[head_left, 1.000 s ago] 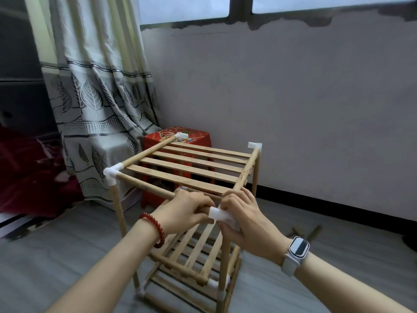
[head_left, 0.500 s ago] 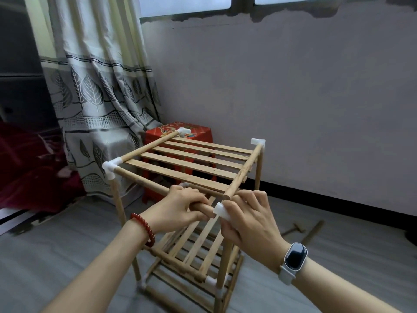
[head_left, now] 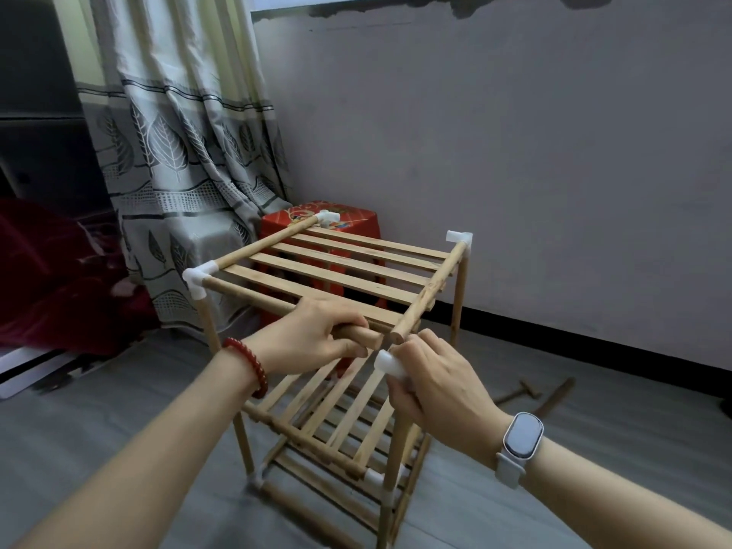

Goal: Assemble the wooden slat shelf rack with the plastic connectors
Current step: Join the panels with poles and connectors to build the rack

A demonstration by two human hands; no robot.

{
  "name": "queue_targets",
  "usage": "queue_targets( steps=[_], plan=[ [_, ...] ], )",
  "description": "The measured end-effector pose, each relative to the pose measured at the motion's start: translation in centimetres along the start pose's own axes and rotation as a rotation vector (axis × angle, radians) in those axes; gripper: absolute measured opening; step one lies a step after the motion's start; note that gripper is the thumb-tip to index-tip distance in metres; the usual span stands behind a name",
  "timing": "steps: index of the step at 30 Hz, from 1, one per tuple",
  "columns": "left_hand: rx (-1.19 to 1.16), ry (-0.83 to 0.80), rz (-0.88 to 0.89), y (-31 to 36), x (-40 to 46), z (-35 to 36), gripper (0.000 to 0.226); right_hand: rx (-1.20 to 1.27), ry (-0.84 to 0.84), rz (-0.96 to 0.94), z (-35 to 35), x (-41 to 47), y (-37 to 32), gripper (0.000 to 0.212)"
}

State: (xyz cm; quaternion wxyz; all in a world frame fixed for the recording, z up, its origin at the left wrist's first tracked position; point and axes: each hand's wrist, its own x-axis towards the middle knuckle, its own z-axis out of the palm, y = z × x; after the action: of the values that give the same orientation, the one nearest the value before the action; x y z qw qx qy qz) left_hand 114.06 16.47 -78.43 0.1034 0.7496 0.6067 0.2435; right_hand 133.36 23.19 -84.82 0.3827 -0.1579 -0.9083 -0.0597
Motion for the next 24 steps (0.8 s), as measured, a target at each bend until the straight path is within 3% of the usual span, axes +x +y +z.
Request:
queue_targets(
  steps=[7,20,24],
  plan=[
    [0.065,-0.015,-0.03,-1.2,-0.6,1.5,0.019,0.142,-0.051,0.1,0.2,-0.4,-0.4,0.016],
    [0.078,-0.034,-0.032,-0.7,-0.3,1.8,0.024,0.209,-0.112,0.117,0.1,-0.3,-0.8,0.013],
    [0.073,-0.014,-0.033,-0.7,-0.4,1.9,0.023,0.353,-0.217,0.192,-0.7,0.0,-0.7,0.022]
  ],
)
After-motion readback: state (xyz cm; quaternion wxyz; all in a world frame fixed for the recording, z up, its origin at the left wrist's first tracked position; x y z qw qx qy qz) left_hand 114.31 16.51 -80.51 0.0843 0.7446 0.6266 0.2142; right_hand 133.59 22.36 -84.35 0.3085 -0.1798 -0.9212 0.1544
